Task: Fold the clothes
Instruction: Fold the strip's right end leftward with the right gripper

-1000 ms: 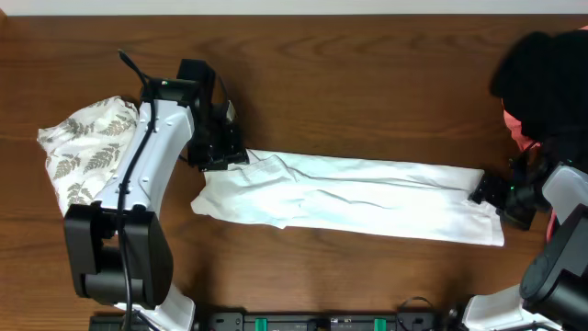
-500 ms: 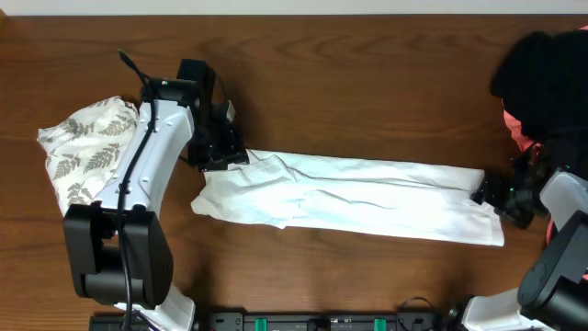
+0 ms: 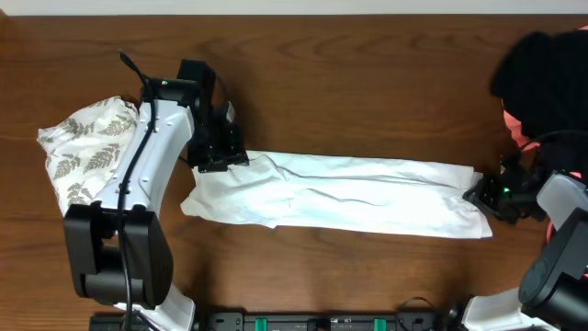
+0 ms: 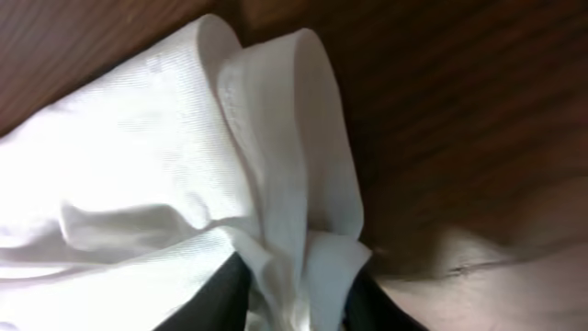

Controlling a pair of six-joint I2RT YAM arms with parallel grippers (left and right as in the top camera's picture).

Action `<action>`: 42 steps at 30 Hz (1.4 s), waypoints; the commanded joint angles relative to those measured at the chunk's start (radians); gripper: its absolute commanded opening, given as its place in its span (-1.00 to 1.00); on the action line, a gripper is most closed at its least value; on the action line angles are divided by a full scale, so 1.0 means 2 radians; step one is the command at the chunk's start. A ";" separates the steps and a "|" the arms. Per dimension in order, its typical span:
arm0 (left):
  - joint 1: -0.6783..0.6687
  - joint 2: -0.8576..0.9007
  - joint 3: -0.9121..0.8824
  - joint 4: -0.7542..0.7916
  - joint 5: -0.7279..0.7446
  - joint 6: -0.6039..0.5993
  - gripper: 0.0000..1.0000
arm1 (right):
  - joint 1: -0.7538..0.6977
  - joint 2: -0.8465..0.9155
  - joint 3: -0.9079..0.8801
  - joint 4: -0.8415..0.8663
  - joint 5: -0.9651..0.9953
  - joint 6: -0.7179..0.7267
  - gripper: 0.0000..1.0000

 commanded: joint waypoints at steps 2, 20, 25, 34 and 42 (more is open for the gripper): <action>0.001 -0.011 -0.002 -0.004 0.005 -0.001 -0.03 | 0.007 0.019 -0.017 -0.002 -0.007 0.001 -0.67; 0.001 -0.011 -0.002 -0.005 0.005 0.000 -0.03 | -0.024 0.009 0.103 -0.052 0.002 -0.009 -0.97; 0.001 -0.011 -0.002 -0.005 0.005 -0.001 -0.03 | -0.039 0.009 0.190 -0.126 0.067 -0.009 -0.98; 0.001 -0.011 -0.002 -0.004 0.005 -0.001 -0.03 | -0.046 0.009 0.293 -0.211 0.139 -0.025 -0.97; 0.001 -0.011 -0.002 -0.004 0.005 0.000 -0.03 | 0.004 0.009 0.321 -0.277 0.143 -0.025 -0.97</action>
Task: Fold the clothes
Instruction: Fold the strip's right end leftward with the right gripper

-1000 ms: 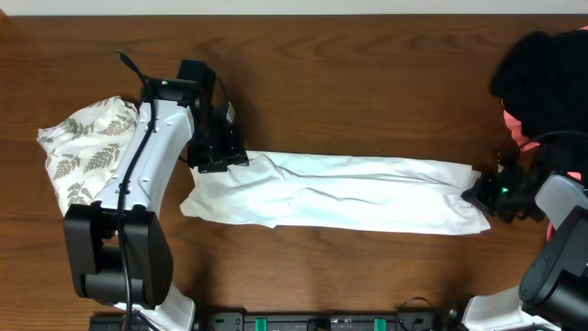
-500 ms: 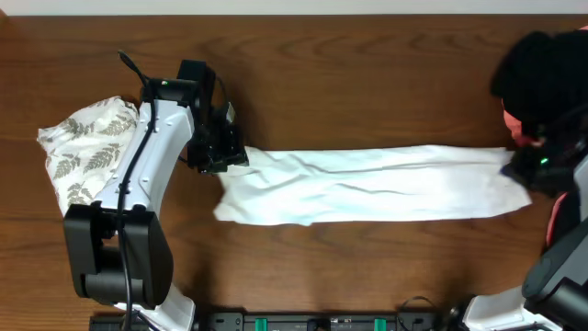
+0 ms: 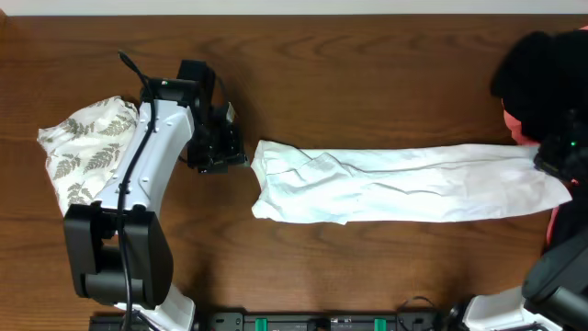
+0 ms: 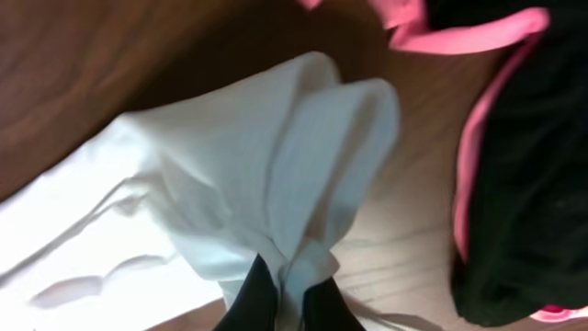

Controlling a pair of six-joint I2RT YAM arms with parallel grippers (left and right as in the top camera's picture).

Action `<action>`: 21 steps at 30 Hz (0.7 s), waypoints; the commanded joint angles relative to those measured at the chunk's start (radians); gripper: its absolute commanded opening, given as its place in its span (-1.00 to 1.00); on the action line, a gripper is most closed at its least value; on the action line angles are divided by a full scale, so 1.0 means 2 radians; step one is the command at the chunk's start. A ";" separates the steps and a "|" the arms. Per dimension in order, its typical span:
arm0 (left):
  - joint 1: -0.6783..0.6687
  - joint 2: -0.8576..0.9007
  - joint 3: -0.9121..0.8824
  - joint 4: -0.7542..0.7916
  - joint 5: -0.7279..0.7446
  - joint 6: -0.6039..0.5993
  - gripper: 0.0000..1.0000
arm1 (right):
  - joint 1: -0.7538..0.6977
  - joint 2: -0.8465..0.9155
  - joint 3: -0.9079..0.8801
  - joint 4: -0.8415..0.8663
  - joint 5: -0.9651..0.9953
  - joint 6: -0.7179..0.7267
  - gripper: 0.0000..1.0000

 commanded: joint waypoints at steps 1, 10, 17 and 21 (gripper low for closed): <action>0.001 -0.011 -0.002 -0.003 0.005 -0.001 -0.03 | 0.034 0.001 0.012 -0.017 0.009 -0.009 -0.97; 0.001 -0.011 -0.002 -0.003 0.005 0.000 -0.03 | 0.147 0.001 0.012 -0.046 0.046 0.007 -0.97; 0.001 -0.011 -0.002 -0.003 0.005 0.000 -0.02 | 0.220 0.001 0.012 -0.052 0.046 0.052 -0.97; 0.001 -0.011 -0.002 -0.003 0.005 0.000 -0.03 | 0.253 0.001 0.012 -0.051 0.046 0.072 -0.98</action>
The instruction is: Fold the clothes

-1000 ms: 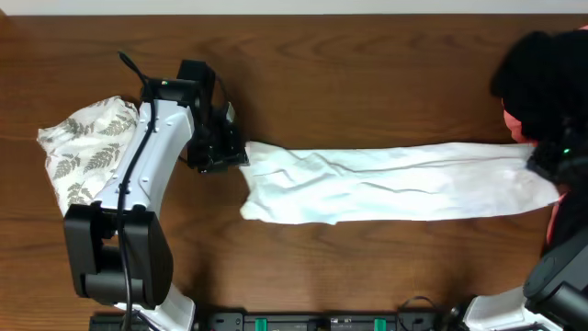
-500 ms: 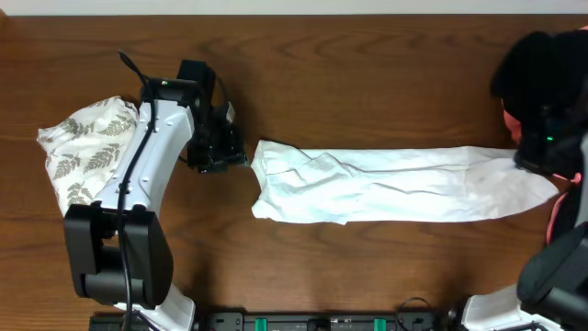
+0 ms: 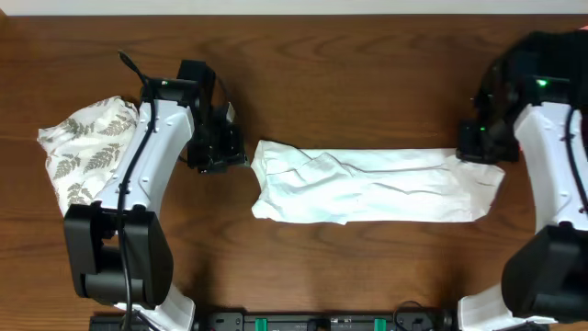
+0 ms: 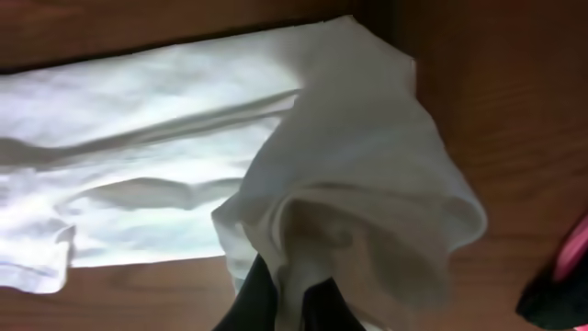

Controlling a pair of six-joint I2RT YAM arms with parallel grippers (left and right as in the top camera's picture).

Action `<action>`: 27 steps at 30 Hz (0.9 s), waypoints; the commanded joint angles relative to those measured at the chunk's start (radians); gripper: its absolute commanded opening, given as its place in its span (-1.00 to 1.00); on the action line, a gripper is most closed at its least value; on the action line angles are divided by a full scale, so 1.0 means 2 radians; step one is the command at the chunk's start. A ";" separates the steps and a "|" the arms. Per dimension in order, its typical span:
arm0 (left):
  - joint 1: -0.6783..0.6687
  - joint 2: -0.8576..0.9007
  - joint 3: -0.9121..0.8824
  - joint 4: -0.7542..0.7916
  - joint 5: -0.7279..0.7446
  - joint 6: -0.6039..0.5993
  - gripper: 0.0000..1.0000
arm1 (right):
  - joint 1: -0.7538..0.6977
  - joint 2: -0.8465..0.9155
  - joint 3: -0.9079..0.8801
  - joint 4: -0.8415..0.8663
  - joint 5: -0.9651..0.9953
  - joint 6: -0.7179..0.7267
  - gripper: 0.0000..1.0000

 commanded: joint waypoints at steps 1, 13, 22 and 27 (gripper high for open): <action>0.001 -0.011 -0.002 -0.002 0.005 0.000 -0.02 | 0.028 0.001 0.010 0.000 0.004 0.034 -0.97; 0.001 -0.011 -0.002 -0.003 0.005 0.000 -0.03 | 0.105 0.002 0.009 0.019 0.002 0.068 -0.96; 0.001 -0.011 -0.002 -0.003 0.005 0.000 -0.02 | 0.147 0.002 0.009 0.027 0.002 0.087 -0.92; 0.001 -0.011 -0.002 -0.004 0.005 -0.001 -0.02 | 0.156 0.002 0.009 0.028 0.002 0.090 -0.91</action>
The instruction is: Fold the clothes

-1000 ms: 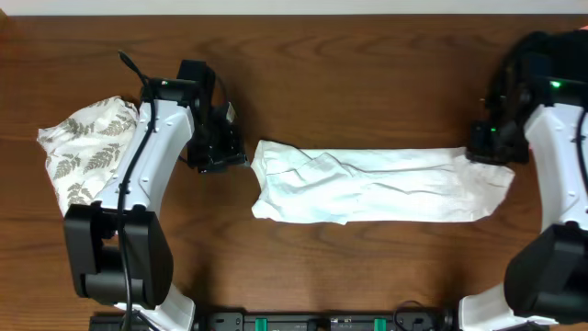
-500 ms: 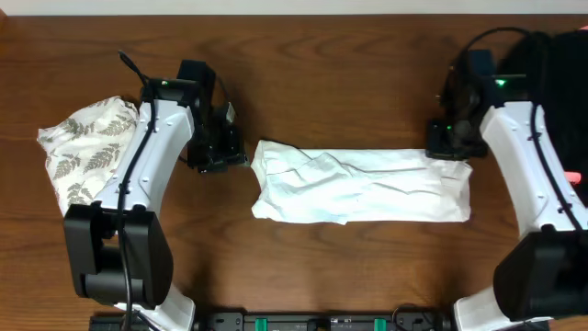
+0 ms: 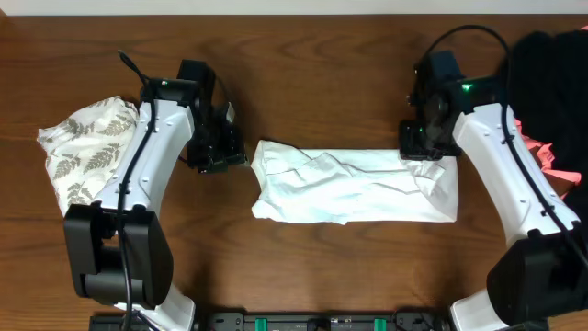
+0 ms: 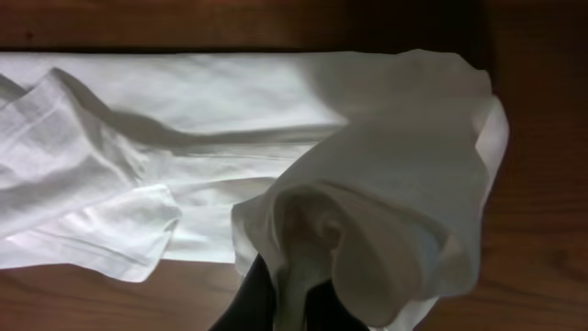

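Note:
A long white garment (image 3: 349,188) lies flat across the middle of the table. My right gripper (image 3: 418,147) is over its right part, shut on the garment's right end, which is lifted and doubled back to the left. In the right wrist view the dark fingers (image 4: 253,299) pinch a bunched fold of the white cloth (image 4: 386,193), with the flat rest of the cloth spread beyond it. My left gripper (image 3: 225,152) sits on the wood just left of the garment's left edge, apart from it. Whether its jaws are open does not show.
A bundled cloth with a leaf pattern (image 3: 87,147) lies at the far left beside the left arm. A black garment (image 3: 551,55) with pink trim (image 3: 544,152) is heaped at the far right edge, behind the right arm.
My right gripper has moved left with the garment's end, and more cloth is doubled over. The laid-out garment now ends further left. The left arm has not moved.
The garment first lay stretched with its left corner at my left gripper and its right end in my right gripper. Then it lay shifted right, clear of the left gripper. After that the right gripper held the end up and to the left, and now further left.

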Controlling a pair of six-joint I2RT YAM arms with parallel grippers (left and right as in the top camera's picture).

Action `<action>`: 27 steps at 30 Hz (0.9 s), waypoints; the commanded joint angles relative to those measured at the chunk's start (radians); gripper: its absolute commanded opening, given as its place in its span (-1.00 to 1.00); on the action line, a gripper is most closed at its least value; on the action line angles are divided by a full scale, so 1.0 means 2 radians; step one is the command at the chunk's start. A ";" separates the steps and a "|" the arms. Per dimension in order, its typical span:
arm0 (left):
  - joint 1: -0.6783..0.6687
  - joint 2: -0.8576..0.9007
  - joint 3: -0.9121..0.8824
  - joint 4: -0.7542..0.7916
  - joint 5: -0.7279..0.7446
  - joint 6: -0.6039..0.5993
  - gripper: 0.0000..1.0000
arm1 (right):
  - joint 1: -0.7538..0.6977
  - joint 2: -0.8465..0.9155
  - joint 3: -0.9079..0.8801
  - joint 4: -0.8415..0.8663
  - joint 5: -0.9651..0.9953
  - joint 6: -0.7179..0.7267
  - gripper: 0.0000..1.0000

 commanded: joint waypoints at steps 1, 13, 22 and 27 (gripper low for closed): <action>0.001 -0.011 -0.002 -0.004 0.005 0.000 -0.02 | 0.009 0.002 0.009 0.001 0.000 0.013 -0.91; 0.001 -0.011 -0.002 -0.005 0.005 0.000 -0.02 | 0.030 0.002 0.008 0.025 -0.028 0.012 0.50; 0.001 -0.011 -0.002 -0.005 0.005 0.000 -0.03 | 0.026 0.002 0.008 0.024 0.022 0.011 0.50; 0.001 -0.011 -0.002 -0.006 0.005 0.000 -0.03 | 0.007 0.002 0.008 0.032 0.090 0.022 0.52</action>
